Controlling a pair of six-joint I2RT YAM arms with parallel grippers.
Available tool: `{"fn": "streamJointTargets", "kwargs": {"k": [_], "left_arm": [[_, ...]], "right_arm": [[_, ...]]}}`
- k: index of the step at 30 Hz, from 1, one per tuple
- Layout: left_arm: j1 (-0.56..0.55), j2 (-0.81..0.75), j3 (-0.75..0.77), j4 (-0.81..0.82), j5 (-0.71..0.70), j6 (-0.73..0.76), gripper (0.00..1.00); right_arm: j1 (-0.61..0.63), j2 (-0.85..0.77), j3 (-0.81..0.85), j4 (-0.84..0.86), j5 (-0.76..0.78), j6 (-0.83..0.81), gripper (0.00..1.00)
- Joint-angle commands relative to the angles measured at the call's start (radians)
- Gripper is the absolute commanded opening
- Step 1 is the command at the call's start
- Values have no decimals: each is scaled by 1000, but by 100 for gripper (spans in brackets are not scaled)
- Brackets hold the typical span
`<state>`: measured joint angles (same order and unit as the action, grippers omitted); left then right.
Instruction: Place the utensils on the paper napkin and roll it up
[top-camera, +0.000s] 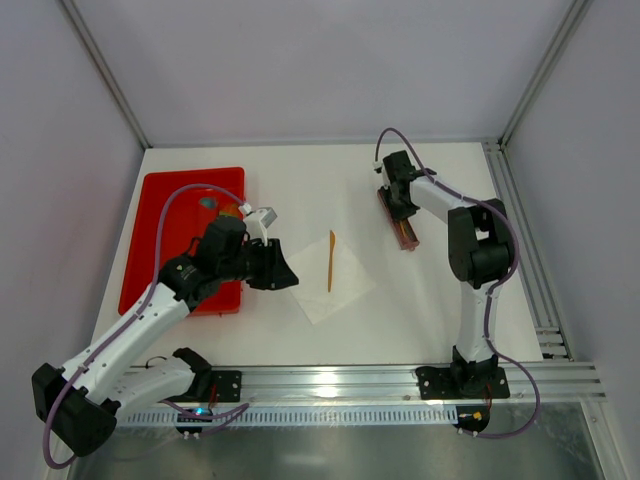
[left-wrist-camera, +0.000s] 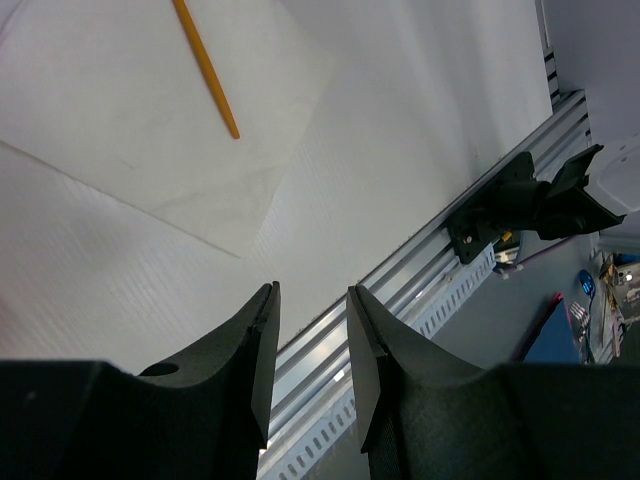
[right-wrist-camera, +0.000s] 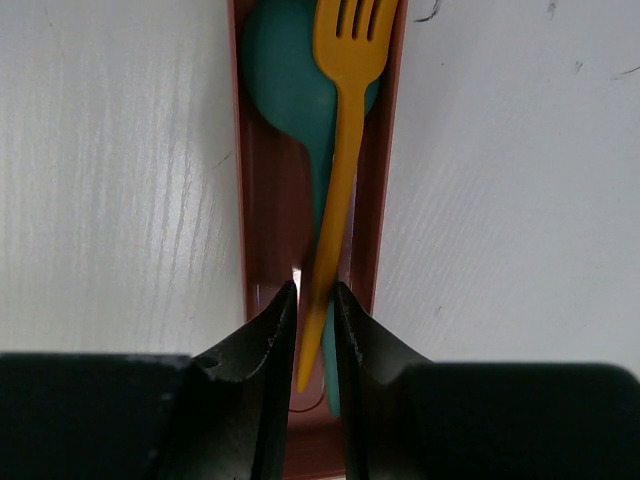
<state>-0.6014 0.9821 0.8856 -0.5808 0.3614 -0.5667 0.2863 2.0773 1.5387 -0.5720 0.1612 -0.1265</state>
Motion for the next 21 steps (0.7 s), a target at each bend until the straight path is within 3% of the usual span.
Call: {"fn": "streamJointTargets", "kwargs": {"k": [1, 7, 12, 21], "left_arm": [[3, -6, 21, 18, 25, 18, 37], [3, -8, 22, 19, 27, 18, 37], [3, -8, 21, 19, 30, 18, 37], [3, -5, 21, 24, 36, 16, 37]], "right_arm": [[2, 7, 5, 15, 14, 14, 24], [2, 7, -9, 18, 11, 13, 23], [2, 4, -9, 18, 14, 8, 11], [2, -60, -12, 0, 26, -2, 4]]}}
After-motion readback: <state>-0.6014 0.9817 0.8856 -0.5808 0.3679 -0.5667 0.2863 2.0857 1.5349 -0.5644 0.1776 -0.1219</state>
